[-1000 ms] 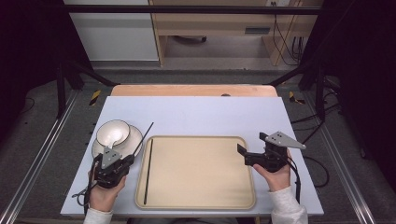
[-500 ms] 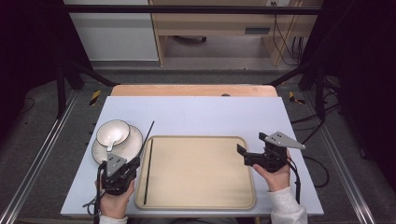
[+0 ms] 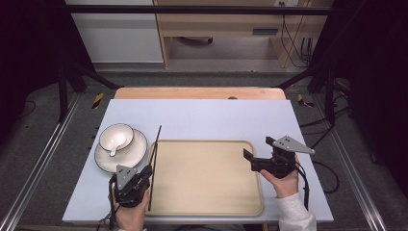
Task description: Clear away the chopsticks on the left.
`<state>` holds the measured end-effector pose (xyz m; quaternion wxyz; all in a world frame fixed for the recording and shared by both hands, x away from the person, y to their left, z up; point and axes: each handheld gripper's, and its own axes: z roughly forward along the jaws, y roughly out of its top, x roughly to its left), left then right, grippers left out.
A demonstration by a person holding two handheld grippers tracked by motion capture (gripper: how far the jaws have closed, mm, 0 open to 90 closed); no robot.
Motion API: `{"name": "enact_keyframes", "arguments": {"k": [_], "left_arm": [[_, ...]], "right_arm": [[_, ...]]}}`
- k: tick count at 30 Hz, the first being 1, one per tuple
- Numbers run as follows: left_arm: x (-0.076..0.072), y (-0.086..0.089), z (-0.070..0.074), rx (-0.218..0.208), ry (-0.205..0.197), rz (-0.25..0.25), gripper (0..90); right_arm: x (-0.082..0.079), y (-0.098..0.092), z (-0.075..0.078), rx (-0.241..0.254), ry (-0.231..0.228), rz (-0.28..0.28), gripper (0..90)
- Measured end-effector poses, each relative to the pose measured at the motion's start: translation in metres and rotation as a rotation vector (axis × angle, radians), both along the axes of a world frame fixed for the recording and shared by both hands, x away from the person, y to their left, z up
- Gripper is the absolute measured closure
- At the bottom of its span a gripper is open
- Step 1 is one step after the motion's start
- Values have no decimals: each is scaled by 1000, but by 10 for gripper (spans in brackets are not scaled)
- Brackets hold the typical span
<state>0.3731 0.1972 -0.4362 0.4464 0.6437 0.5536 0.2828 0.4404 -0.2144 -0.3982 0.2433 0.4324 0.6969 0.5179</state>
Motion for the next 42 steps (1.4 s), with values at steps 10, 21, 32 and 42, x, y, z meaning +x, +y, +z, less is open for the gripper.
{"name": "enact_keyframes", "arguments": {"k": [10,21,32,42], "left_arm": [[-8,-8,-21,-24,-1,36,853],[-12,-18,-40,-19,43,44,853],[-9,-23,-51,0,87,54,853],[-6,-27,-55,11,119,64,852]], "right_arm": [[1,4,-2,-8,6,8,42],[1,5,-3,-13,10,12,42],[2,6,-4,-17,11,14,42],[2,6,-4,-21,12,16,42]]}}
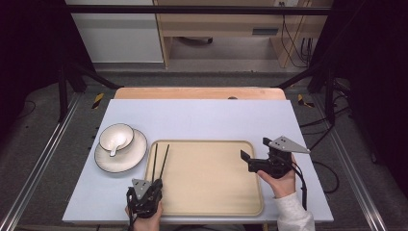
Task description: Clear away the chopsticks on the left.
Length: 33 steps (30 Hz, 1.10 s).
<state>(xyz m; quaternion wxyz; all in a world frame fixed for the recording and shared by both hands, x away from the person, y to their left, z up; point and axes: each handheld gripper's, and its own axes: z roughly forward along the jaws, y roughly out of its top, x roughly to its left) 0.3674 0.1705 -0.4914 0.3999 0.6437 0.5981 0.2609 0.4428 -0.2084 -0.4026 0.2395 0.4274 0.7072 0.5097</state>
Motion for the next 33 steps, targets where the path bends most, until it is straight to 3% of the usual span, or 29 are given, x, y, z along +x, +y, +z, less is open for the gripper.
{"name": "enact_keyframes", "arguments": {"k": [9,29,33], "left_arm": [[4,-3,2,16,33,2,840],[6,-3,2,3,31,-26,799],[5,0,6,-6,19,-42,754]], "right_arm": [[0,1,0,0,1,0,42],[-1,0,1,4,-3,1,42],[-1,-1,2,6,-3,-2,42]]}}
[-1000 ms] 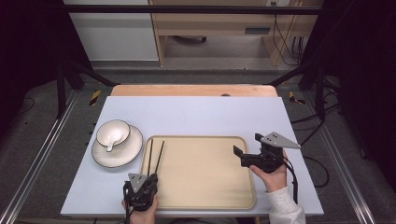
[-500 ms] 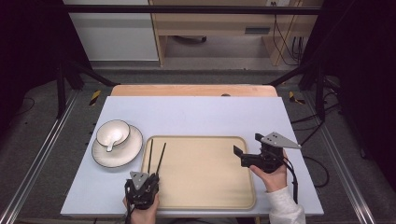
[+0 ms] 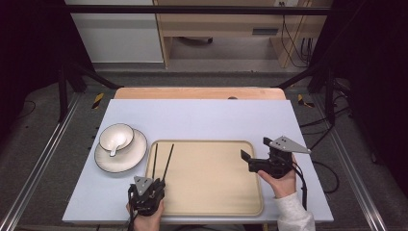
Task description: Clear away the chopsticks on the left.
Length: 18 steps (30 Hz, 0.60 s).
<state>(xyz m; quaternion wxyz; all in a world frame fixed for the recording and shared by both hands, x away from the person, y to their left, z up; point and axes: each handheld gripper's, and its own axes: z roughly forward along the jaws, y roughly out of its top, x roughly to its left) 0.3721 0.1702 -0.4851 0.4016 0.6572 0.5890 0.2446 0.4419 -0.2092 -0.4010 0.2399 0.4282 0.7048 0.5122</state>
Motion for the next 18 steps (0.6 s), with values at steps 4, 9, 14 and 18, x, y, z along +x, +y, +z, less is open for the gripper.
{"name": "enact_keyframes", "arguments": {"k": [4,9,14,18], "left_arm": [[1,4,12,-19,-44,-60,692],[7,9,34,-12,-87,-138,573],[19,16,57,12,-118,-255,421],[29,23,72,5,-125,-339,345]], "right_arm": [[0,-1,0,1,-2,-2,42],[0,-2,1,5,-6,-5,42],[-1,-5,3,17,-5,-16,41],[-1,-8,4,27,-11,-19,41]]}}
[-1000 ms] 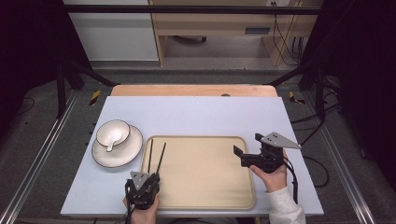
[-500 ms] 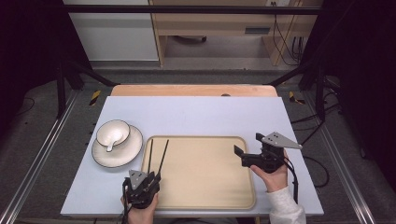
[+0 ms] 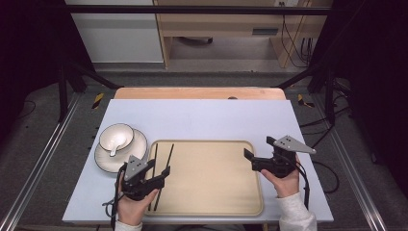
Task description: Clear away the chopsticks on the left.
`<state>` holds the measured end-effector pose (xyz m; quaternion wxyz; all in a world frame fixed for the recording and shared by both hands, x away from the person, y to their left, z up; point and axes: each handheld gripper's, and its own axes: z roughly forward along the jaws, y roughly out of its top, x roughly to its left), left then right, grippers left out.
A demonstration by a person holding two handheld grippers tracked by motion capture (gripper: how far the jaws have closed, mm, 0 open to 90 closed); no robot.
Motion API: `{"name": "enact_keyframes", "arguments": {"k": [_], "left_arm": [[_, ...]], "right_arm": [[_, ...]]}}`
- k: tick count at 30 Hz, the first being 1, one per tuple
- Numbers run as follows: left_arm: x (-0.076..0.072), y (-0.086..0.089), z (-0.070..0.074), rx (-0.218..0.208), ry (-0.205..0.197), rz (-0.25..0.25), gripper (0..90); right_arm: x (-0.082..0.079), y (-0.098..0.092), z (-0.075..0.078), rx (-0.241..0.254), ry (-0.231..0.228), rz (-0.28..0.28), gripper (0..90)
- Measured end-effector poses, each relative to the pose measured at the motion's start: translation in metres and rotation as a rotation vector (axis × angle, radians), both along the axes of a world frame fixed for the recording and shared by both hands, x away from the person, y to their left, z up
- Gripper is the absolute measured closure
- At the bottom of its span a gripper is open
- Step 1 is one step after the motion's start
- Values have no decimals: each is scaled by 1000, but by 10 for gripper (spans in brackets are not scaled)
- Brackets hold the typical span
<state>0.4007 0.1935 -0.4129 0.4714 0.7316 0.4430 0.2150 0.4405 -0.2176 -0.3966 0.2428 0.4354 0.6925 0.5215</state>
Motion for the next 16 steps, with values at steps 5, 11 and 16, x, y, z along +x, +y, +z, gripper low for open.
{"name": "enact_keyframes", "arguments": {"k": [5,11,16], "left_arm": [[4,17,11,70,-29,-50,243],[2,38,2,58,-24,-42,220],[1,47,0,74,-35,-59,212]], "right_arm": [[0,-5,0,14,5,-9,40],[1,-8,-2,5,11,-20,39],[3,-7,-4,-9,19,-16,39]]}}
